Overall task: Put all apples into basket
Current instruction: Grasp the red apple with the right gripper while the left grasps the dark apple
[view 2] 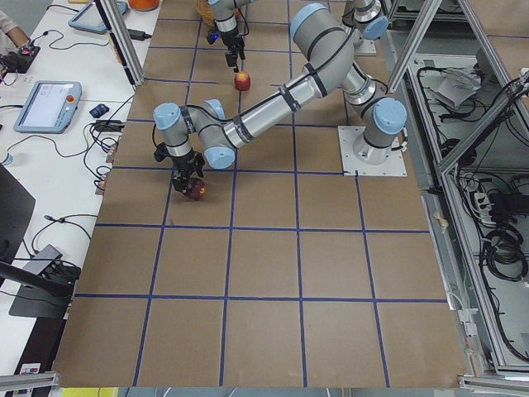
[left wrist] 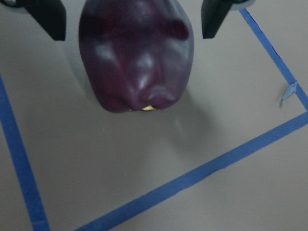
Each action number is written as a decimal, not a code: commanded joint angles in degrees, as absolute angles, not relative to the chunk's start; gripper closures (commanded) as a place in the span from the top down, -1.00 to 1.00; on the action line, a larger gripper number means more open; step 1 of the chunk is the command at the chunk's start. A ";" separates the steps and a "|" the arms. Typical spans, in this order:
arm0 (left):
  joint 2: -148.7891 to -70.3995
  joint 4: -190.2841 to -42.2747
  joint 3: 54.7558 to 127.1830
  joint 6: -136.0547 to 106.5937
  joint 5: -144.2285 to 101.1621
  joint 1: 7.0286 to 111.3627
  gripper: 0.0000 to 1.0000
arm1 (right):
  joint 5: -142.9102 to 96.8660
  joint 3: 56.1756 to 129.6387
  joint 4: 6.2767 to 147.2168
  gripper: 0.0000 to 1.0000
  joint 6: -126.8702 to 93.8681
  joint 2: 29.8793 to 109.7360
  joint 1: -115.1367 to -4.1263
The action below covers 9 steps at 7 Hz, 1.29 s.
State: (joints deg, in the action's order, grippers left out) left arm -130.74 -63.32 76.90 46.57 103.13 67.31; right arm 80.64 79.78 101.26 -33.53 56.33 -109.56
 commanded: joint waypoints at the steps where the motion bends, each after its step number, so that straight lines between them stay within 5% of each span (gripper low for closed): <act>1: -132.35 -63.28 77.17 46.67 103.27 67.24 1.00 | 80.60 80.51 102.39 1.00 -33.58 54.59 -109.86; 3: -133.42 -63.37 77.08 46.58 103.19 67.24 0.93 | 80.68 80.68 103.88 1.00 -33.66 53.09 -110.47; 4: -133.42 -63.98 76.91 46.76 103.18 67.15 0.67 | 80.68 80.94 104.06 1.00 -33.58 52.56 -110.57; 5: -132.90 -64.16 76.90 46.50 103.18 67.24 -0.03 | 80.77 80.95 104.93 1.00 -33.66 52.04 -110.57; 6: -131.76 -64.51 76.90 45.71 103.10 67.93 -0.25 | 80.77 81.21 104.94 0.57 -33.66 51.94 -110.57; 7: -130.18 -69.12 76.99 41.87 102.57 69.59 -0.25 | 80.77 81.21 105.03 -0.38 -33.75 52.29 -110.57; 8: -128.08 -71.17 77.86 39.66 102.48 71.70 -0.25 | 80.77 80.95 105.03 -0.99 -33.84 52.47 -110.57; 9: -125.62 -74.41 79.00 33.55 100.04 73.72 -0.25 | 81.64 80.34 105.03 -1.00 -33.84 52.82 -110.39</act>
State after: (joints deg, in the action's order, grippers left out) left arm -128.45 -70.71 77.83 39.49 102.05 71.26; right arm 80.96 80.89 105.01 -33.80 52.45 -110.54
